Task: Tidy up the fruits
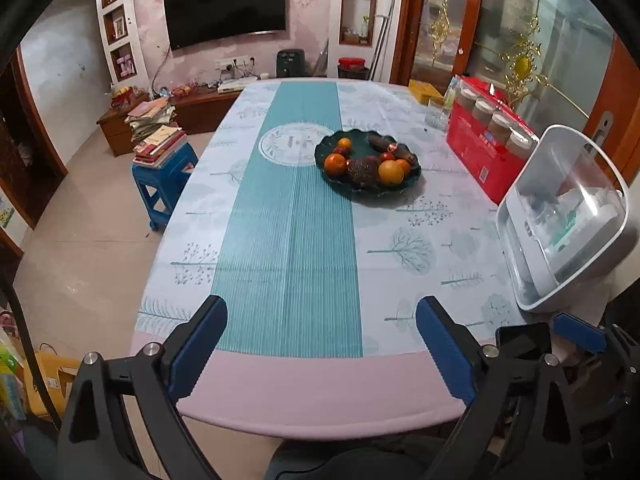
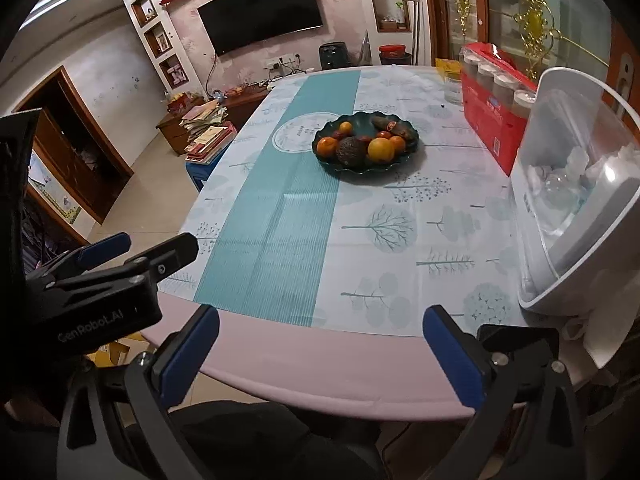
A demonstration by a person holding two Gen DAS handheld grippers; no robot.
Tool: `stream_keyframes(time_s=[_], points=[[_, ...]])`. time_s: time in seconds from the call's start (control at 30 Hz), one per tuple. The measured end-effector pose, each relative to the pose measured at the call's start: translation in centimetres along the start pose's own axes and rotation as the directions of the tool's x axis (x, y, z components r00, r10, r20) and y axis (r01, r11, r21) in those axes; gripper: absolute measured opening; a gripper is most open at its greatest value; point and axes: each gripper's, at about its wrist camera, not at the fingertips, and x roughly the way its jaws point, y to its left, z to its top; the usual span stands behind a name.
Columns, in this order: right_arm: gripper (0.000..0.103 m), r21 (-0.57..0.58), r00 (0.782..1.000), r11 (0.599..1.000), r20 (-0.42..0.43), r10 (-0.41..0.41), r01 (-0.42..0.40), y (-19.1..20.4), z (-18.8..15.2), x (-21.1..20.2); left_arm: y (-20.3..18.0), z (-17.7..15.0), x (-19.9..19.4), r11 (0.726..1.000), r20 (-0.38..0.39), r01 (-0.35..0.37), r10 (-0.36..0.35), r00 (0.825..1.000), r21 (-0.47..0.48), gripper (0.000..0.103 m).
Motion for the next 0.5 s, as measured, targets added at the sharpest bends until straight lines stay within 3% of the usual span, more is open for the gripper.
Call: stream_keyframes(time_s=[0.5], points=[[0.103, 0.031, 0.998, 0.998, 0.035, -0.048, 0.047, 0.13, 0.44, 1.16, 0.51, 0.21, 0.81, 0.999, 0.038, -0.005, 0.006, 0.999, -0.035, 0.102]])
